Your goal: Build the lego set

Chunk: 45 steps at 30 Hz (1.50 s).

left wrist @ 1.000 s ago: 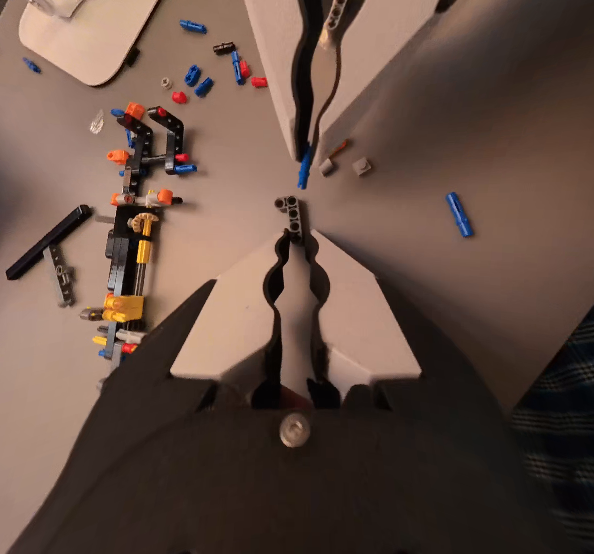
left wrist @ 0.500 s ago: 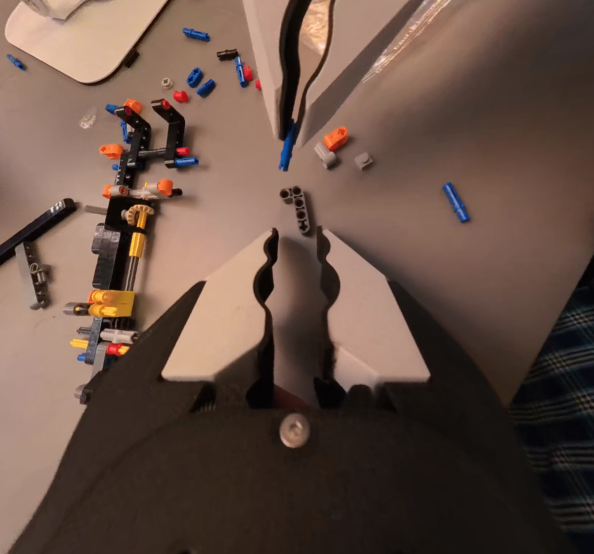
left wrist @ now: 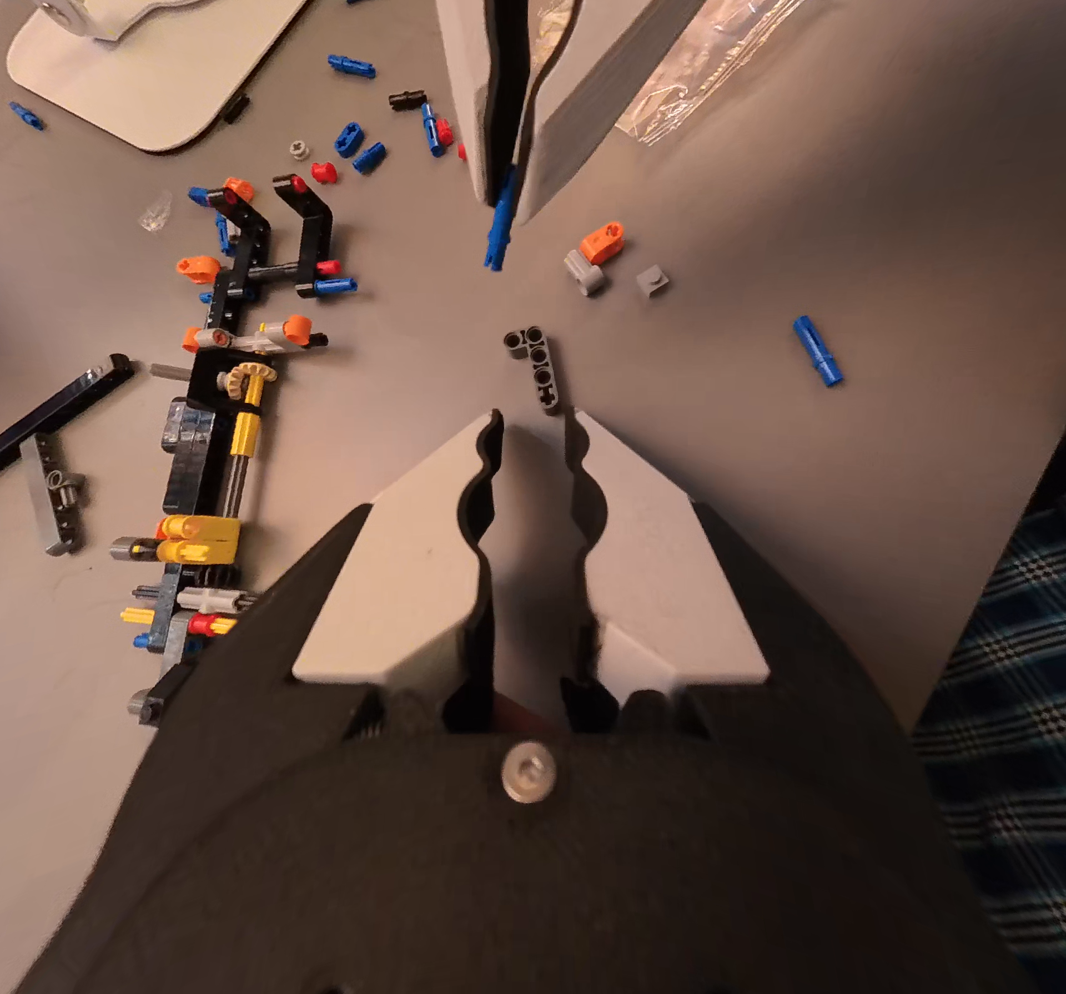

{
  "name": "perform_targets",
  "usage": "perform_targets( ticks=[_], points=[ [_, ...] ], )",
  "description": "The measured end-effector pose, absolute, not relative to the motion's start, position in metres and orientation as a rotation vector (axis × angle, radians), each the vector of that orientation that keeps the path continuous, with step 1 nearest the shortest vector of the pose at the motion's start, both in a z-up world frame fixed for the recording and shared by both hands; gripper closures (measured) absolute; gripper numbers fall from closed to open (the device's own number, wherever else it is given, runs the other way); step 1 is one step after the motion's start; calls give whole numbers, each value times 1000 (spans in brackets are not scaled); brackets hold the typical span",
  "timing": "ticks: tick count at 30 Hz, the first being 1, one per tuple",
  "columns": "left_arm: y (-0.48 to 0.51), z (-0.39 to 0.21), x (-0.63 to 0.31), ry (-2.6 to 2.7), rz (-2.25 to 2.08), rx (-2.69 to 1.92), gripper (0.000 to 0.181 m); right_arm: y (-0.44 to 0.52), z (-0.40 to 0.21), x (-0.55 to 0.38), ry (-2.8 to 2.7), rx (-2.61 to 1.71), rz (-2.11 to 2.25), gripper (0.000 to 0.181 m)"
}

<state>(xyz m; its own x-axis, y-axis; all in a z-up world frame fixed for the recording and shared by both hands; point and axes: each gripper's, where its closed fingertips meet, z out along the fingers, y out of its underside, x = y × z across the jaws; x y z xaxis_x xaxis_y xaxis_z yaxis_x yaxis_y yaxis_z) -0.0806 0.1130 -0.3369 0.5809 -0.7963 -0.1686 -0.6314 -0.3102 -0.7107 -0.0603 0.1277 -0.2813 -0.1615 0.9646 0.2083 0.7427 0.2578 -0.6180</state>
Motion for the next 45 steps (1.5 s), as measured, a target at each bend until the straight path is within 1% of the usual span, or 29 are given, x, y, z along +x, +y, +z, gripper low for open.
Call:
perform_targets(
  ticks=[1, 12, 18, 21, 25, 30, 32, 34, 40, 43, 45],
  points=[
    [113, -337, -81, 1133, -277, -2048, 161, 128, -281, -60, -1962, -1546, 511, 179],
    [100, -336, -70, 1130, -329, -2084, 160, 131, -281, -44, -1892, -1612, 519, 179],
    [91, -325, -69, 1188, -402, -2004, 156, 129, -282, -36, -1851, -1637, 539, 179],
    [106, -315, -83, 1254, -301, -1937, 149, 126, -284, -31, -1830, -1647, 557, 179],
    [117, -318, -86, 1498, -189, -1827, 140, 125, -283, -26, -1810, -1648, 563, 179],
    [130, -324, -84, 1703, -138, -1755, 142, 127, -279, -18, -1783, -1650, 556, 179],
    [135, -326, -79, 1743, -130, -1727, 140, 128, -279, -16, -1779, -1652, 555, 179],
    [134, -331, -71, 1764, -152, -1728, 135, 128, -279, -14, -1774, -1652, 556, 179],
    [133, -329, -52, 1677, -169, -1727, 130, 131, -278, -8, -1752, -1652, 566, 179],
    [129, -330, -55, 1731, -213, -1703, 134, 132, -279, -5, -1748, -1652, 573, 179],
    [127, -330, -52, 1813, -192, -1626, 143, 131, -279, -4, -1747, -1650, 580, 179]
  ],
)
